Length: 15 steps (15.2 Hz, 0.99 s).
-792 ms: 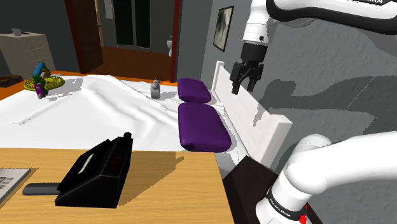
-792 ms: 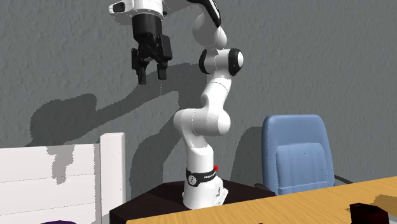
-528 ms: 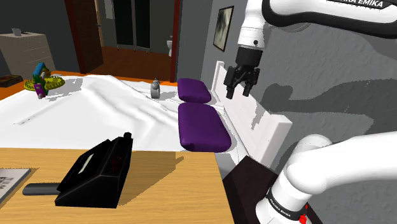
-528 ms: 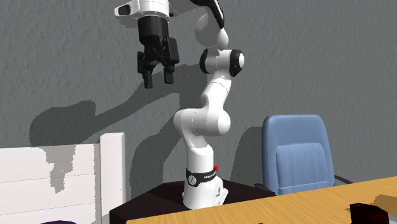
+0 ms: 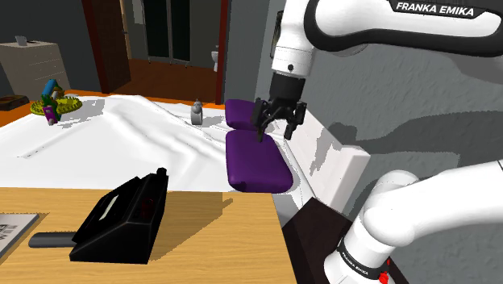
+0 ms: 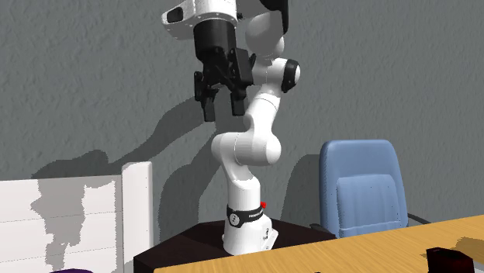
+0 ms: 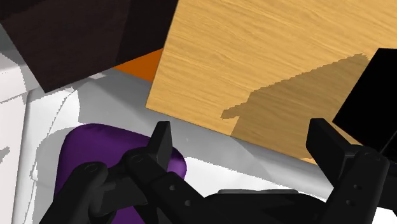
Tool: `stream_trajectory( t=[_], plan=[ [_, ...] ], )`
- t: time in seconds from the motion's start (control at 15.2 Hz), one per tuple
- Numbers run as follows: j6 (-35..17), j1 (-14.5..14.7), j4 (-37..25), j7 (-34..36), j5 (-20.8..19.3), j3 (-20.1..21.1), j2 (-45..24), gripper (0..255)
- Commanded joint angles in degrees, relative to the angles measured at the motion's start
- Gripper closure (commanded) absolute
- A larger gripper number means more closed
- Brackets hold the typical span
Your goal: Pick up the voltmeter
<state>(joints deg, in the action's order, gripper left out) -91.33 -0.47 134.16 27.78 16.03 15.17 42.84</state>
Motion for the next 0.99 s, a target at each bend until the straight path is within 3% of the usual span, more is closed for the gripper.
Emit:
stream_trajectory(
  t=[0.0, 0.53, 0.92],
  plan=[
    [-2.1, 0.1, -0.3, 3.9, 2.0, 2.7, -1.5, 0],
    [-12.3, -1.2, -4.2, 18.7, 6.9, 14.1, -11.6, 0],
    [-20.2, -3.8, -10.4, 30.9, 5.6, 23.1, -22.7, 0]
  ],
)
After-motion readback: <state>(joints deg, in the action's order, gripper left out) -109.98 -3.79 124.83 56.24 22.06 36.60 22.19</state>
